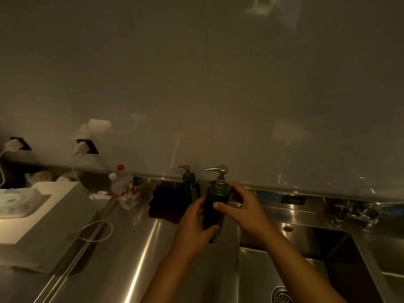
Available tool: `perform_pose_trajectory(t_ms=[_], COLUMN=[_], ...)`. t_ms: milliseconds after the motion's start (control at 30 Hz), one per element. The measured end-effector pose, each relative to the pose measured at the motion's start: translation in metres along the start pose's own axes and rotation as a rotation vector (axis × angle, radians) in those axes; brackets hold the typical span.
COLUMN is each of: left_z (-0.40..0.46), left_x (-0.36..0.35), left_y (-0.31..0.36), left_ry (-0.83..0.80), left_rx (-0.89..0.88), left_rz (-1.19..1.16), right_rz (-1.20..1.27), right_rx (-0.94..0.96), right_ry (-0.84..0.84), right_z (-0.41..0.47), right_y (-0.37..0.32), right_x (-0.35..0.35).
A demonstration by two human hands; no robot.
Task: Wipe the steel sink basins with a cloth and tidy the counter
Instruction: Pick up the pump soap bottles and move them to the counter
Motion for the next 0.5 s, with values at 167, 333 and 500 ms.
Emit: perform_pose_trajectory(t_ms=[167,333,500], left_z=[0.031,0.067,0.094], left_x=[0.001,0.011,0.002], left_y=[-0.035,-0.083,-0.124], left_ry=[-0.058,-0.07,-0.074], left_rx=[0.031,0.084,0.178], left_rz=[-0.05,-0.096,-0.169], right_rz=[-0.038,-0.099,-0.159], right_rx=[-0.063,-0.121,-0.172], right_ry=[0.044,0.087,0.1], right_z=[0.025,0.061,0.092], right_y=[0.029,0.058,0.087], right_x=[-0.011,-0.029,-0.048])
Point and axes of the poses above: each hand's wrist, its own z-axis towards the middle knuckle, its own x-axis out of the back of the hand, y = z × x, the point moved 6 cm from there along z, towards the middle knuckle, and after that the axes turned 3 degrees about z, right-handed, at the moved point
